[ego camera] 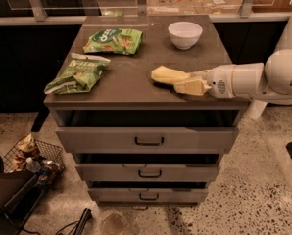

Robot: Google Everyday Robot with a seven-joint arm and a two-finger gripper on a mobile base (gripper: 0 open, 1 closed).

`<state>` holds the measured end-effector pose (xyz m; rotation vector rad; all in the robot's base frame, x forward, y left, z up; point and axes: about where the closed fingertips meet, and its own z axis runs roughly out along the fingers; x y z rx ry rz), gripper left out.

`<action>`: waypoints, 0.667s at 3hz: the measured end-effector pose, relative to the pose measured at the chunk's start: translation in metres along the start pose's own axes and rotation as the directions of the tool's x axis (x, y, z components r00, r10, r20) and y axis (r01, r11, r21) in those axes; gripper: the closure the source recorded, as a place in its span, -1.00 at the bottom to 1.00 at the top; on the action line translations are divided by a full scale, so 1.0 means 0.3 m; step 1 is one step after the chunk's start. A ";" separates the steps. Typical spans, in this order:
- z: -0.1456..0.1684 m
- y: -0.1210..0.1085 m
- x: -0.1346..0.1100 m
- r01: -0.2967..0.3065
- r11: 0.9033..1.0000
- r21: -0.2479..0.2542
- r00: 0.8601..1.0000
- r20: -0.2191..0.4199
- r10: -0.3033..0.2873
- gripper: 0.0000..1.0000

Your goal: Pick sponge from white bowl and place on counter

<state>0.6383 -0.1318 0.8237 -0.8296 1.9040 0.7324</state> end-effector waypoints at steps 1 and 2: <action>0.011 0.007 0.000 0.001 1.000 -0.006 1.000 -0.001 -0.001 -0.92; 0.014 0.009 0.000 0.001 1.000 -0.008 1.000 -0.002 -0.001 -1.00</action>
Offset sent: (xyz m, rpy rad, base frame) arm 0.0001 0.0024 -0.0006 0.0006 0.0011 0.0040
